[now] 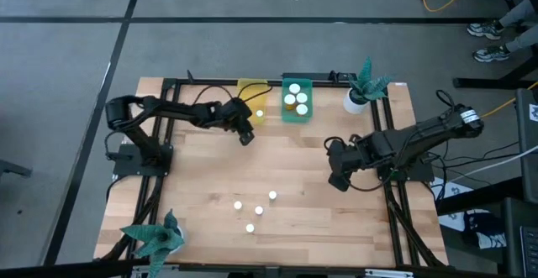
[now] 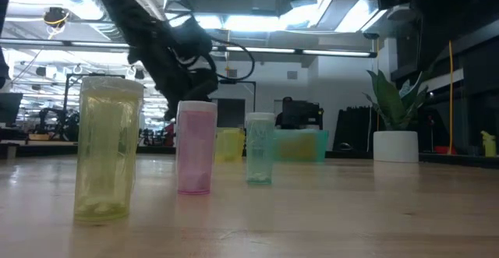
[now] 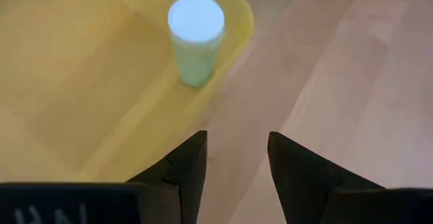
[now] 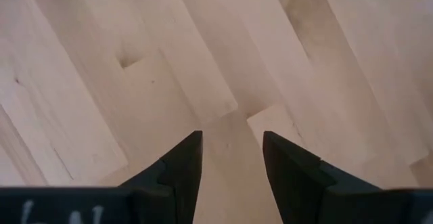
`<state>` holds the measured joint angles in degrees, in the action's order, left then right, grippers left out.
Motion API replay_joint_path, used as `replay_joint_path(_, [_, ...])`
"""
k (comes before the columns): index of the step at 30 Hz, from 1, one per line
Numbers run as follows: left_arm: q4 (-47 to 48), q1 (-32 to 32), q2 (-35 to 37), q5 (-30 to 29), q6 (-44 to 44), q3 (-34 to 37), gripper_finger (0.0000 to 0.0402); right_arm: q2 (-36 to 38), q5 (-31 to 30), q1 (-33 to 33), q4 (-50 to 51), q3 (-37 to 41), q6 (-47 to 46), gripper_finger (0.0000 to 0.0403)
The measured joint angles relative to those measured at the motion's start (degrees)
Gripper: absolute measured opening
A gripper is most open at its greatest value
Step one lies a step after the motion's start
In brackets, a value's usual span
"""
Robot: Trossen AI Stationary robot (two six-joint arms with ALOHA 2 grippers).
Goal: Pick and place medicine bottles into bin by pill shape (circle, oval)
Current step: Adjust the yellow bin
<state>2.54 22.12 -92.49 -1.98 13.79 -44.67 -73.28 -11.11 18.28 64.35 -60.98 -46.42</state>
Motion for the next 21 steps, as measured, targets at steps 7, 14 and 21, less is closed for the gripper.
replay_joint_path(7, [0.1, 1.0, -2.9, 0.0, -0.5, -3.0, 0.015, 0.0, -2.5, 1.5, -0.8, 0.0, 0.0, 0.0158])
replay_joint_path(14, [0.0, 2.4, -3.0, 0.1, -0.5, -3.0, 0.0149, 0.0, -2.5, 2.4, -1.0, 0.1, -0.1, 0.0158])
replay_joint_path(21, [-0.7, 2.6, -3.0, 0.3, -0.8, -3.1, 0.0149, 0.0, -2.5, 3.4, -1.5, 0.1, -1.4, 0.0158])
